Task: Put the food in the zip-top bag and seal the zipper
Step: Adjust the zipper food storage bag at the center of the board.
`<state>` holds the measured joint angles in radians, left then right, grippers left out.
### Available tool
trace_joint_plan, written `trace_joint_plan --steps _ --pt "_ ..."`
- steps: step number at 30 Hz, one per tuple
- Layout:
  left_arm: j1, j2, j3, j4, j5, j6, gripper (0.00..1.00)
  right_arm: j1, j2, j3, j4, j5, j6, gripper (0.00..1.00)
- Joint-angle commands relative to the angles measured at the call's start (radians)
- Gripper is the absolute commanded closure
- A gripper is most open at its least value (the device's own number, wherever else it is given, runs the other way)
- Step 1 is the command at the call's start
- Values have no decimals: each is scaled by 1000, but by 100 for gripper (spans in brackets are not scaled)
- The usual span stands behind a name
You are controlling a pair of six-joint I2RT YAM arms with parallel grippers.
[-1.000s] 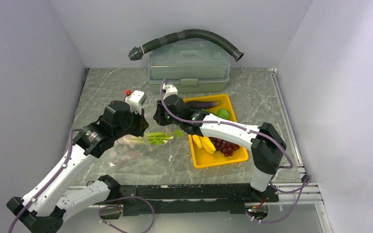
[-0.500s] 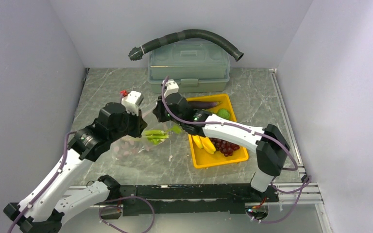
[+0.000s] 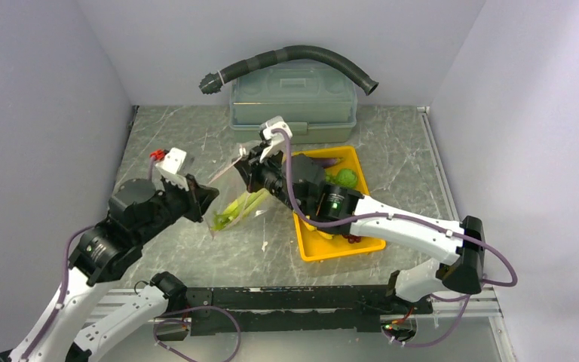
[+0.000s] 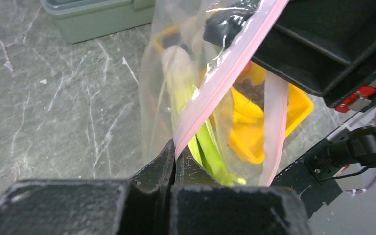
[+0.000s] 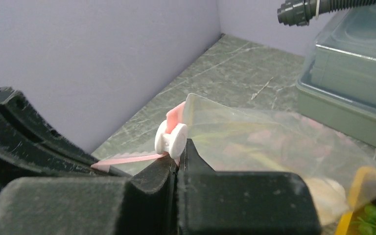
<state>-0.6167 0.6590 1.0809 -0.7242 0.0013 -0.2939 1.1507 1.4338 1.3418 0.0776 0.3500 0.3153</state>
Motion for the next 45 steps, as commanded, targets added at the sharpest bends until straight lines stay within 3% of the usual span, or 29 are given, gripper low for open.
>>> trace_joint_plan --steps 1,5,7,10,13,17,19,20,22,23,26,28,30,32,33,34,37,38,40,42,45 --pt "2 -97 -77 71 38 -33 100 62 -78 72 82 166 -132 100" --pt "2 -85 6 31 122 -88 100 83 -16 229 -152 269 -165 100" --pt "2 -95 37 33 119 -80 100 127 -56 201 -103 292 -199 100" --pt "2 -97 4 17 -75 -46 100 125 -29 230 -139 348 -268 100" --pt "2 -68 35 -42 -12 -56 100 111 -32 255 -178 455 -306 100" --pt "2 -135 -16 11 2 -76 100 168 -89 317 -240 367 -286 100" --pt "2 -151 -37 28 1 -75 100 198 -101 255 -150 364 -352 100" --pt "2 -150 -43 32 1 -74 100 180 -75 243 -135 389 -406 100" --pt "2 -129 -38 22 0 -77 100 131 43 339 -277 533 -402 100" --pt "2 -116 -30 -1 2 -81 100 128 49 393 -388 528 -355 100" --pt "2 -112 -56 -12 1 -92 100 243 -51 314 -213 282 -345 100" --pt "2 -116 -50 -6 11 -106 100 315 -20 366 -220 372 -417 100" --pt "2 -114 -15 -12 64 -111 100 242 36 395 -265 462 -448 100" --pt "2 -108 13 -17 14 -96 100 37 81 485 -465 331 -265 100" --pt "2 -90 32 -34 -39 -88 100 -5 98 549 -559 299 -208 100" --pt "2 -61 83 -76 -91 -86 100 45 95 586 -584 325 -227 100" --pt "2 -42 217 -110 42 -76 100 285 16 515 -282 518 -524 100" --pt "3 -69 205 -74 29 -90 100 316 15 535 -256 513 -524 100" --pt "2 -99 107 4 -17 -106 100 322 65 635 -366 489 -483 100" --pt "2 -19 82 -45 -40 -110 100 304 98 629 -384 554 -485 100" --pt "2 107 270 -109 62 -81 100 145 105 469 -491 426 -267 100"
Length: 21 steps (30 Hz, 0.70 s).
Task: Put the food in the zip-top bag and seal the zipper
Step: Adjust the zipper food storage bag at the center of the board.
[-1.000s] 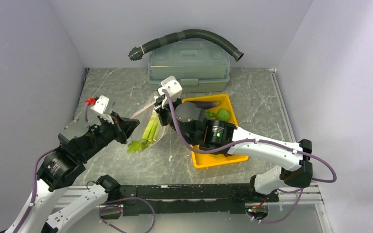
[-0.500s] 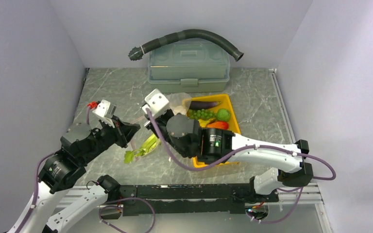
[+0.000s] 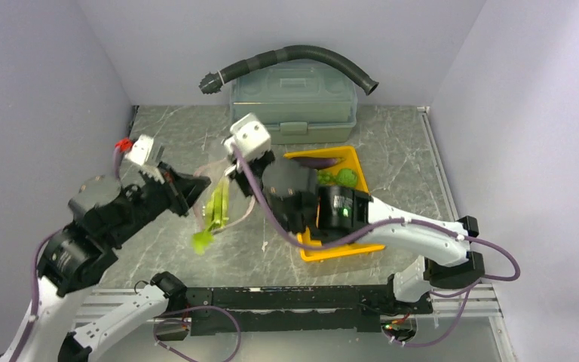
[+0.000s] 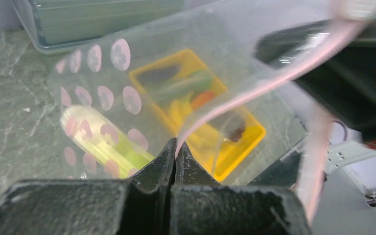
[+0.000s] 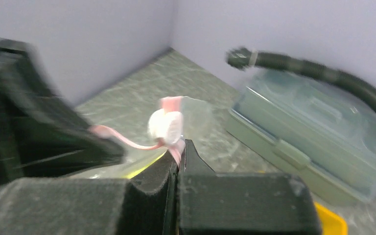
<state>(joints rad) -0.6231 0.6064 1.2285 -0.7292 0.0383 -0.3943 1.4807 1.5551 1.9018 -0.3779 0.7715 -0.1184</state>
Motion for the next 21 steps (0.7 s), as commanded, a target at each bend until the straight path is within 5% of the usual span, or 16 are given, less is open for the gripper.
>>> trace_joint_plan --steps 1,4,8,13,15,18,21 --pt "9 160 157 -84 26 24 100 -244 -11 -132 -68 -54 248 100" --pt "8 124 165 -26 -7 23 100 -289 -5 -178 -77 -67 285 100" --pt "8 181 81 -68 -23 25 100 -256 -26 -14 -141 -91 272 100" --pt "9 177 301 -38 32 29 100 -231 -54 -75 -54 -64 233 100" --pt "8 154 327 -28 28 25 100 -259 19 -61 -152 -59 271 100" --pt "8 143 223 -60 -4 36 100 -277 67 -34 -205 -27 292 100" --pt "9 157 65 -81 -52 52 100 -213 43 22 -134 -169 266 100"
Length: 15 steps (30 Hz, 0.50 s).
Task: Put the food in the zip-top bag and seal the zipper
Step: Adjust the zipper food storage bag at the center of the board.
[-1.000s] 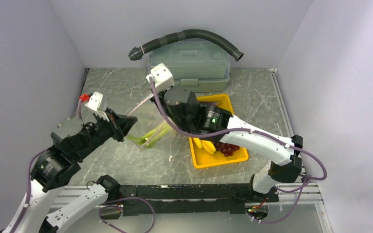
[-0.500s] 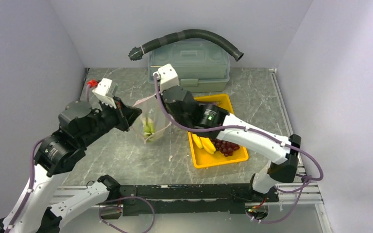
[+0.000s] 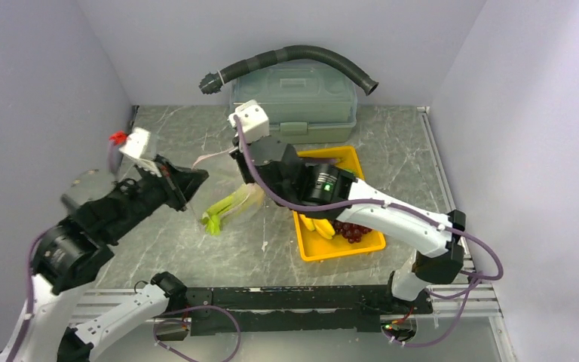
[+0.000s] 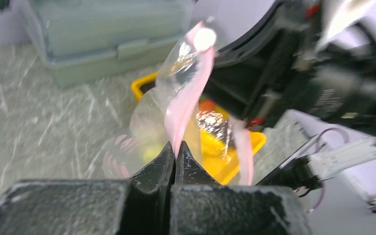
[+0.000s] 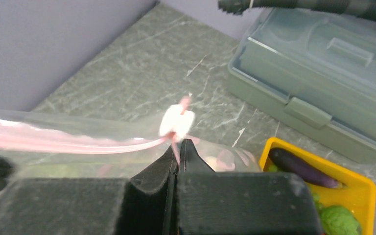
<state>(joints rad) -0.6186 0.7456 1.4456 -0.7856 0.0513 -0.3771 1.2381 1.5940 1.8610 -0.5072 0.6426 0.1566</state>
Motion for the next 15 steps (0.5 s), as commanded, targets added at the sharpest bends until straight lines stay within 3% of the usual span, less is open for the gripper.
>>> trace_joint_plan --steps 1,3,5,11,15 --pt "4 23 -183 -28 -95 32 100 107 20 111 7 -7 -51 100" --pt "3 16 -183 -26 -74 24 100 187 83 216 -25 124 -141 100" --pt "5 -16 -162 16 -51 10 100 169 108 214 -24 191 -189 100" --pt "4 -31 -132 -23 -70 26 100 145 21 64 41 137 -120 100" --pt "3 -39 -138 -29 -66 23 100 146 11 58 41 130 -111 100"
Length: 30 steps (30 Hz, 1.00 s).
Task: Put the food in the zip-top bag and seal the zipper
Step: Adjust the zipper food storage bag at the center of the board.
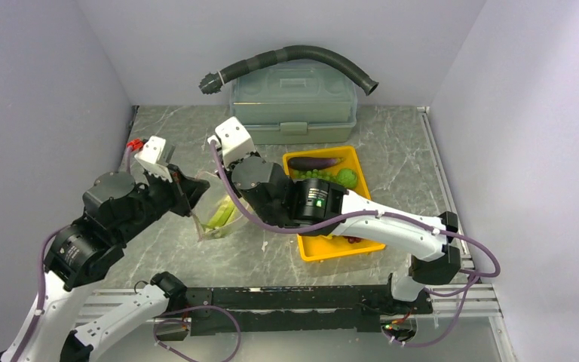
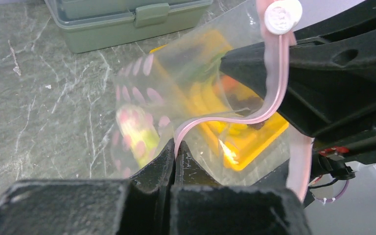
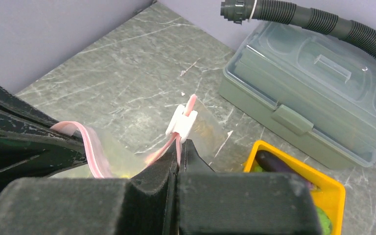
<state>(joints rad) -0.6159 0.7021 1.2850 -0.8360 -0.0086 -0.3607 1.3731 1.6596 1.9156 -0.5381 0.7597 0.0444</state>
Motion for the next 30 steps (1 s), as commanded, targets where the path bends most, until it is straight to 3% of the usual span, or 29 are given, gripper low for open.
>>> trace_joint_plan --steps 1,3,9,15,23,27,30 --pt "1 3 24 18 -9 5 100 11 -53 9 69 10 3 100" --pt "1 -1 33 8 -14 6 95 11 -43 23 54 8 14 100" --pt "1 0 63 -5 -1 6 51 12 -25 36 25 13 44 100" --pt "1 25 93 -1 35 23 35 12 -1 61 1 15 65 100" --pt "1 79 89 24 101 43 34 12 95 194 -91 13 85 100" --pt "1 89 72 8 95 53 47 12 112 226 -110 25 93 100" --pt "1 82 62 -9 75 62 63 12 106 218 -107 36 100 100"
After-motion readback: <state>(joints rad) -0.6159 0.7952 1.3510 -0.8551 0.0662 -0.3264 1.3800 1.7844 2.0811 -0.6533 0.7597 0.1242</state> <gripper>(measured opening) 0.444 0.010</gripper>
